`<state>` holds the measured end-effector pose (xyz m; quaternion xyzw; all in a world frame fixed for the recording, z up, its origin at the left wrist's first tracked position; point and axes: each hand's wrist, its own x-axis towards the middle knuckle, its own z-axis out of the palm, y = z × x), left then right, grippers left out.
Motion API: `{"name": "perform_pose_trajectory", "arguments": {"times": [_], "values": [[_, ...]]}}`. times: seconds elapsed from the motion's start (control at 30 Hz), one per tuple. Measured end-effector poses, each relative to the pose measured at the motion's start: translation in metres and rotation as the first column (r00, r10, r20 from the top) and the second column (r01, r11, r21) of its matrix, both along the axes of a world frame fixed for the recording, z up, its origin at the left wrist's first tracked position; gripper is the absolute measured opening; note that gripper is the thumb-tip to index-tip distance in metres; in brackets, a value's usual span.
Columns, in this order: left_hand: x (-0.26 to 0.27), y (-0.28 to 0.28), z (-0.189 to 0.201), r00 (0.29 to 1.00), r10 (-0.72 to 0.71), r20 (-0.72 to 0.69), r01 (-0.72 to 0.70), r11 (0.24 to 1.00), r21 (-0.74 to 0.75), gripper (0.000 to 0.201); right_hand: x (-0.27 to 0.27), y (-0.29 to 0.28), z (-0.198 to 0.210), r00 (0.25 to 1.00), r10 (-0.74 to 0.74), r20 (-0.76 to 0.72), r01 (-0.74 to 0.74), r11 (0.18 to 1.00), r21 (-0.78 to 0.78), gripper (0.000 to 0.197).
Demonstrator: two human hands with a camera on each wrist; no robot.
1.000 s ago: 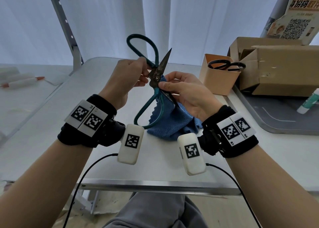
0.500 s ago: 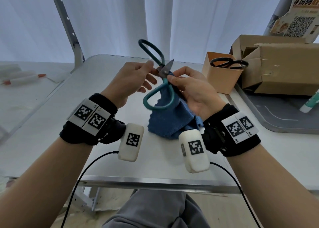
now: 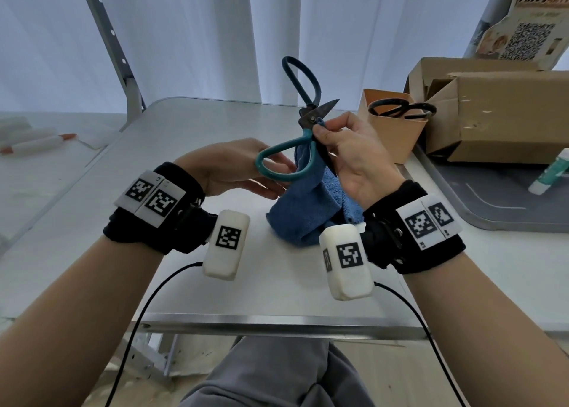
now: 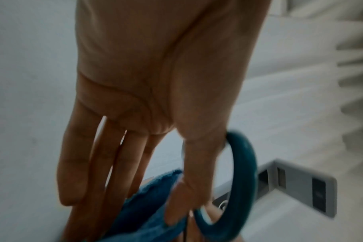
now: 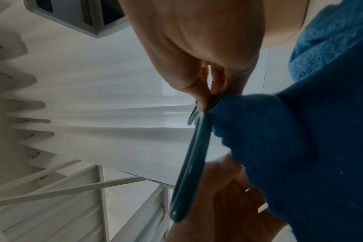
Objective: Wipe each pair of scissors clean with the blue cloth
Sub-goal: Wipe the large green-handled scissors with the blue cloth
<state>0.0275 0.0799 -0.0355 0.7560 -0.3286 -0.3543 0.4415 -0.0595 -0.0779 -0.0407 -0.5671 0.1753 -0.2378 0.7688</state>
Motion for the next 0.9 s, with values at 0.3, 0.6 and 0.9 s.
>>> {"name": "perform_pose_trajectory", "arguments": {"times": [0.3, 0.6, 0.9], "values": [[-0.003, 0.001, 0.003, 0.993, 0.056, 0.107, -0.057, 0.998, 0.004, 0.048, 0.002, 0.003, -0.001, 1.0, 0.012, 0.017, -0.012, 1.0, -0.016, 0.027], [0.0, -0.002, 0.0, 0.944, 0.157, 0.29, -0.189, 0.978, 0.086, 0.03, 0.0, 0.007, -0.003, 0.994, 0.111, 0.025, -0.107, 0.988, -0.108, 0.028], [0.014, 0.013, 0.007, 0.956, 0.238, 0.168, -0.232, 0.971, -0.059, 0.027, -0.002, 0.01, -0.002, 0.985, 0.164, -0.05, -0.171, 0.959, -0.227, 0.026]]}}
